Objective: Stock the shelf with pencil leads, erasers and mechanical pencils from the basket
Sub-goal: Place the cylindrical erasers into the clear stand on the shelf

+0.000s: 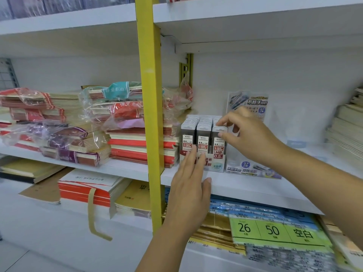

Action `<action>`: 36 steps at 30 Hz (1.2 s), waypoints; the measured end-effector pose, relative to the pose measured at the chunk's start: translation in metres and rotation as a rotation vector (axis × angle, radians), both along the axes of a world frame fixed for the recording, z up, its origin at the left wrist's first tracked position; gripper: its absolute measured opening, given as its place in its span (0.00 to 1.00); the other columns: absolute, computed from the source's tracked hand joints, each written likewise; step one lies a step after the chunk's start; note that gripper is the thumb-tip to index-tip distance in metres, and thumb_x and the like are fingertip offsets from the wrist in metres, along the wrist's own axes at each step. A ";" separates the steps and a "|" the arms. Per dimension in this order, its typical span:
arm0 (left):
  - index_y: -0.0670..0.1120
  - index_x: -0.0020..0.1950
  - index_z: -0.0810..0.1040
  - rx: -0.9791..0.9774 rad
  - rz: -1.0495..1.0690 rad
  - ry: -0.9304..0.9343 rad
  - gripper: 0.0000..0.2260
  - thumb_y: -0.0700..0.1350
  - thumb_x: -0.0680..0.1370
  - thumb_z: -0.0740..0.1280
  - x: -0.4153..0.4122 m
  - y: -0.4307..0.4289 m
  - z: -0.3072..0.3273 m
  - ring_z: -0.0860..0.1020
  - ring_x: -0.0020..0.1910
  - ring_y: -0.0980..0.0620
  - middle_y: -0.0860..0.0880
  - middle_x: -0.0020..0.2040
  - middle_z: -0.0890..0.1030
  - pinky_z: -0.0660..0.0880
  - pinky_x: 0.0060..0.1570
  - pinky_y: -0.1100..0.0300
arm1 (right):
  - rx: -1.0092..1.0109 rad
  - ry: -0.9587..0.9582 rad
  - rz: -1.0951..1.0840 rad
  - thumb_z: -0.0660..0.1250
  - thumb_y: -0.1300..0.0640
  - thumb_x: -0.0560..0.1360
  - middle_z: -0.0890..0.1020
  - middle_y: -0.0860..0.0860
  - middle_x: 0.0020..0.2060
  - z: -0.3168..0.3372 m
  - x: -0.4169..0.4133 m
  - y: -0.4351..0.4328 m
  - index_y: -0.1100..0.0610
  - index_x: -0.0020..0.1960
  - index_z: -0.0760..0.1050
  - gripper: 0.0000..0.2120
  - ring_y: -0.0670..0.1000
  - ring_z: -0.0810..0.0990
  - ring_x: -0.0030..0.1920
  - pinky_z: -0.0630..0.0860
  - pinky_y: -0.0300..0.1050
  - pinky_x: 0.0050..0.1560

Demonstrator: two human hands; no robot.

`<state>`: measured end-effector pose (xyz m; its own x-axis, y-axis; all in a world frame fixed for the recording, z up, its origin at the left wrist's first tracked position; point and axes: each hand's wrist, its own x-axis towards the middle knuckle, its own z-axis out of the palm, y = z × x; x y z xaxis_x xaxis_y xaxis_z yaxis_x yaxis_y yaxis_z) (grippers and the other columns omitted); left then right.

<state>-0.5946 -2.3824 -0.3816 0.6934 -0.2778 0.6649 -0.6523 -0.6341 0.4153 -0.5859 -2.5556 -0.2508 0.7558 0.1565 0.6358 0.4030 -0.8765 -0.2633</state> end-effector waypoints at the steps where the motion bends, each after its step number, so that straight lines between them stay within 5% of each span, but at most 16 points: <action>1: 0.60 0.80 0.45 0.005 -0.013 0.009 0.27 0.51 0.85 0.54 0.000 0.001 0.000 0.36 0.76 0.68 0.66 0.79 0.38 0.41 0.73 0.66 | -0.027 -0.013 -0.029 0.69 0.53 0.75 0.71 0.47 0.49 -0.005 -0.001 0.000 0.48 0.58 0.76 0.11 0.44 0.69 0.46 0.66 0.39 0.47; 4: 0.60 0.80 0.47 -0.012 -0.056 0.010 0.26 0.50 0.84 0.55 -0.003 0.003 0.000 0.38 0.75 0.70 0.67 0.78 0.40 0.44 0.74 0.67 | -0.058 -0.081 -0.077 0.68 0.54 0.76 0.71 0.48 0.54 -0.016 -0.011 -0.001 0.49 0.66 0.74 0.19 0.45 0.68 0.53 0.67 0.40 0.53; 6: 0.57 0.79 0.57 -0.086 -0.050 -0.053 0.24 0.49 0.83 0.58 -0.014 0.006 -0.004 0.47 0.77 0.67 0.64 0.80 0.51 0.47 0.73 0.71 | 0.012 -0.121 -0.060 0.67 0.55 0.77 0.71 0.46 0.54 -0.025 -0.028 -0.002 0.49 0.68 0.72 0.20 0.43 0.68 0.50 0.68 0.38 0.52; 8: 0.51 0.72 0.71 -0.186 -0.005 -0.129 0.20 0.47 0.80 0.59 -0.027 0.009 -0.018 0.64 0.71 0.59 0.55 0.72 0.69 0.56 0.68 0.74 | 0.151 -0.144 0.011 0.66 0.55 0.77 0.73 0.42 0.49 -0.043 -0.053 -0.003 0.46 0.64 0.73 0.17 0.42 0.72 0.43 0.70 0.34 0.46; 10: 0.48 0.65 0.76 -0.176 0.022 -0.103 0.17 0.47 0.78 0.59 -0.045 0.012 -0.044 0.72 0.60 0.54 0.51 0.60 0.75 0.65 0.61 0.69 | 0.323 -0.096 0.113 0.68 0.55 0.76 0.77 0.41 0.43 -0.073 -0.084 -0.001 0.44 0.56 0.76 0.11 0.44 0.75 0.39 0.71 0.32 0.41; 13: 0.46 0.66 0.76 0.129 -0.070 0.160 0.16 0.46 0.79 0.63 -0.070 0.019 -0.105 0.74 0.59 0.49 0.48 0.60 0.75 0.74 0.55 0.54 | 0.493 0.178 0.129 0.68 0.55 0.76 0.80 0.43 0.38 -0.136 -0.121 -0.005 0.44 0.47 0.78 0.05 0.44 0.77 0.35 0.73 0.34 0.37; 16: 0.48 0.72 0.70 0.441 -0.204 0.486 0.21 0.49 0.80 0.65 -0.092 0.030 -0.183 0.72 0.65 0.45 0.47 0.67 0.72 0.74 0.59 0.49 | 0.472 0.678 0.064 0.66 0.52 0.77 0.81 0.46 0.40 -0.225 -0.141 -0.020 0.42 0.48 0.77 0.04 0.46 0.80 0.39 0.76 0.39 0.40; 21: 0.47 0.74 0.69 0.406 -0.140 1.016 0.25 0.50 0.78 0.69 -0.139 0.038 -0.303 0.70 0.70 0.45 0.45 0.72 0.71 0.65 0.67 0.57 | 0.433 1.120 -0.191 0.67 0.53 0.77 0.81 0.49 0.52 -0.392 -0.179 -0.050 0.49 0.53 0.79 0.06 0.50 0.80 0.54 0.74 0.43 0.55; 25: 0.50 0.57 0.79 0.401 -0.127 1.261 0.12 0.52 0.75 0.71 -0.166 0.047 -0.370 0.78 0.58 0.48 0.49 0.57 0.78 0.72 0.57 0.57 | 0.500 1.361 -0.350 0.63 0.49 0.79 0.77 0.50 0.56 -0.472 -0.214 -0.062 0.47 0.64 0.73 0.13 0.45 0.77 0.46 0.70 0.38 0.43; 28: 0.48 0.63 0.77 0.422 -0.107 1.300 0.19 0.53 0.76 0.72 -0.171 0.040 -0.394 0.73 0.60 0.56 0.51 0.59 0.76 0.70 0.57 0.61 | 0.556 1.451 -0.411 0.65 0.51 0.79 0.77 0.53 0.58 -0.516 -0.226 -0.056 0.50 0.71 0.68 0.21 0.49 0.78 0.48 0.70 0.40 0.45; 31: 0.50 0.73 0.71 0.456 -0.077 1.351 0.27 0.53 0.76 0.71 -0.165 0.024 -0.409 0.75 0.63 0.47 0.46 0.65 0.76 0.71 0.60 0.58 | 0.588 1.427 -0.480 0.68 0.53 0.78 0.72 0.54 0.67 -0.540 -0.225 -0.043 0.52 0.75 0.62 0.28 0.55 0.75 0.62 0.73 0.48 0.57; 36: 0.50 0.73 0.71 0.492 -0.123 1.292 0.29 0.57 0.75 0.72 -0.157 -0.006 -0.426 0.73 0.64 0.47 0.47 0.65 0.74 0.71 0.64 0.55 | 0.525 1.242 -0.571 0.69 0.52 0.77 0.74 0.54 0.65 -0.559 -0.222 -0.035 0.51 0.76 0.57 0.33 0.58 0.76 0.61 0.75 0.54 0.59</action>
<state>-0.7520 -2.3881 -0.8077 0.6892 -0.3974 -0.6058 -0.0427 -0.8570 0.5136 -0.8079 -2.5903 -0.8094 0.7271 -0.3852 -0.5683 -0.6782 -0.5320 -0.5070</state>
